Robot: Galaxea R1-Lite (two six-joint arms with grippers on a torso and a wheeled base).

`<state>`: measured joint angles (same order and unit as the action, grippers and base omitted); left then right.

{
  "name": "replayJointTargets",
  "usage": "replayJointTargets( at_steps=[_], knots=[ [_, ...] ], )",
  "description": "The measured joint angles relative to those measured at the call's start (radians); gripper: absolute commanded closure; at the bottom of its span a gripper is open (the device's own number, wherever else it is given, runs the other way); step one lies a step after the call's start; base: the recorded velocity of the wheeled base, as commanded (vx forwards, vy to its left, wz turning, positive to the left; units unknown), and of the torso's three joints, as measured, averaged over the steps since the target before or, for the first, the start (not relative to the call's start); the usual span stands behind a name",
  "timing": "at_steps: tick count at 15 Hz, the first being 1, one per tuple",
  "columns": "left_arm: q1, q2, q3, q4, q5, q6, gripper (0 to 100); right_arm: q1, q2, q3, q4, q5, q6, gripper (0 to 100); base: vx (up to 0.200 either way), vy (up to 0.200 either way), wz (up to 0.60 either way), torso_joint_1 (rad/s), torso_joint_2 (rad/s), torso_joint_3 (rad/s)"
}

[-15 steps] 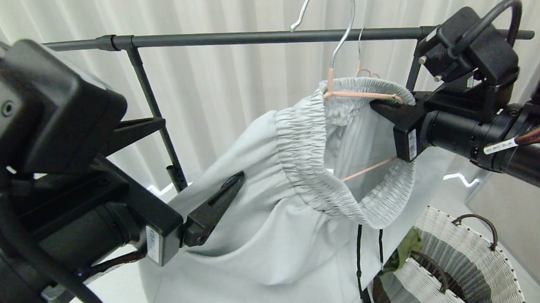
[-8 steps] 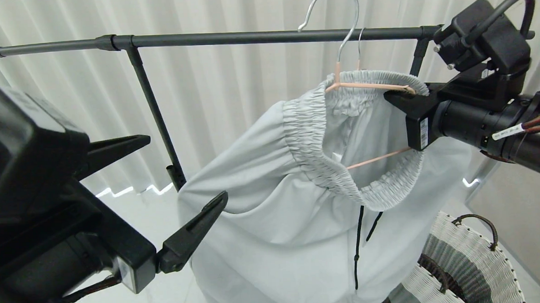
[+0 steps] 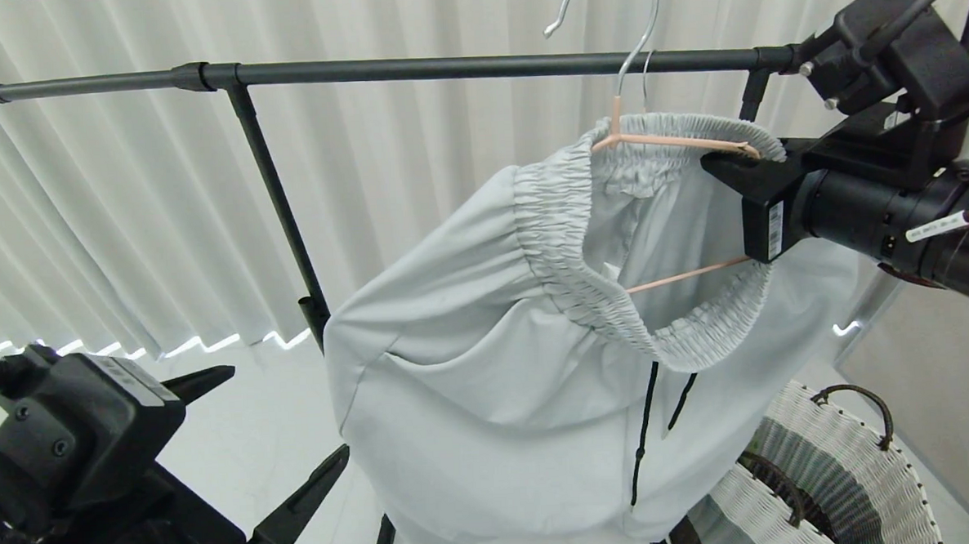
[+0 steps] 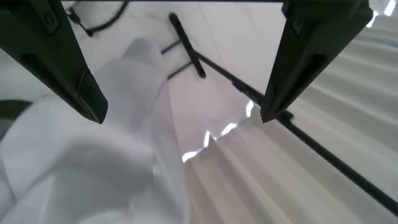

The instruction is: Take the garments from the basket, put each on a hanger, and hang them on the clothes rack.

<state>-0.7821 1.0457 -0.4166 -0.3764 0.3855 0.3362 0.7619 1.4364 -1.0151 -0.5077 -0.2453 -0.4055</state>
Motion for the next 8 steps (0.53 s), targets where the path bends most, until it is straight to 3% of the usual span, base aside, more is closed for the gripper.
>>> replayJointTargets(
  at_steps=[2, 4, 5, 8],
  knots=[
    [0.007, 0.011, 0.014, -0.001, -0.011, -0.118, 0, 0.01, -0.002, 0.0, 0.0, 0.0, 0.002, 100, 0.0, 0.0, 0.0, 0.0, 0.0, 0.0],
    [0.009, 0.027, 0.023, 0.0, -0.043, -0.135, 0, 0.025, -0.005, 0.0, -0.001, 0.001, 0.004, 100, 0.0, 0.0, 0.0, 0.0, 0.0, 0.0],
    [0.011, 0.034, 0.024, -0.001, -0.056, -0.137, 100, 0.034, -0.006, 0.0, -0.001, 0.001, 0.005, 100, 0.0, 0.0, 0.0, 0.0, 0.0, 0.0],
    [0.065, 0.054, 0.024, -0.001, -0.059, -0.139, 100, 0.047, -0.01, 0.0, -0.001, 0.001, 0.006, 100, 0.0, 0.0, 0.0, 0.0, 0.0, 0.0]
  ],
)
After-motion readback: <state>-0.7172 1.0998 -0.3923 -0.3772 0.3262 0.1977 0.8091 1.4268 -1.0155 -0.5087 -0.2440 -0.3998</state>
